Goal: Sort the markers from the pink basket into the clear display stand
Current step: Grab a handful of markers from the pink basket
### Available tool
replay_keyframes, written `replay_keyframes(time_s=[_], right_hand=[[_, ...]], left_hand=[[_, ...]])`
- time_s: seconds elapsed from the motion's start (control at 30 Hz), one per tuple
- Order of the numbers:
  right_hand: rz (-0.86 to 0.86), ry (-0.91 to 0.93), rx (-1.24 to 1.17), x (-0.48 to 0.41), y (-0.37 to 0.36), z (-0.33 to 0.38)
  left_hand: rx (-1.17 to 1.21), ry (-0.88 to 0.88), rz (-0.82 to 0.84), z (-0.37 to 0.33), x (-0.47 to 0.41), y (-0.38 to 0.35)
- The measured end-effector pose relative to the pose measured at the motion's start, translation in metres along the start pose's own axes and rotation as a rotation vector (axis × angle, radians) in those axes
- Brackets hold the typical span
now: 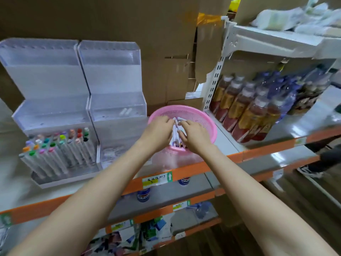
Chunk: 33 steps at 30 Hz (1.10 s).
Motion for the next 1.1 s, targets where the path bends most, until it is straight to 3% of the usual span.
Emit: replay_keyframes(time_s=[0.1,0.17,0.27,0.47,0.6,0.77,1.1], right_hand=[[0.060,-0.049,-0.009,-0.008,-0.011,-0.022],[0.093,-0.049,-0.017,-0.016,-0.016,-0.028],[0.156,-0.012,0.016,-0.026,-0.025,-0.029],[0.140,-0.026,-0.127,-0.039,-0.037,-0.039],[0.217,-0.109,-0.175,-0.039,-0.051,-0.050],[0.163,-0.157,-0.282,-0.035,-0.046,-0.054],[0.139,-0.193,-0.220,-0.037,-0.049,-0.051]], left_hand=[[-0.135,0.148,0.276,-0.001,-0.014,-0.031],[-0.235,0.187,0.369,-0.002,-0.021,-0.045],[-0.287,0.223,0.361,0.008,-0.035,-0.055],[-0.068,0.345,0.235,0.031,-0.061,-0.060],[0.022,0.412,0.230,0.042,-0.068,-0.067],[0.083,0.422,0.210,0.042,-0.069,-0.072],[0.114,0.429,0.250,0.043,-0.066,-0.075]])
Point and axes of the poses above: each hand's wrist, its own x-axis away from the middle knuckle, its own y-axis out of the back of the hand, z = x × y, the point moved 10 cm from there along -x, towards the middle knuckle, and after that the axes turned 15 degrees about y, right-handed, at the moved point
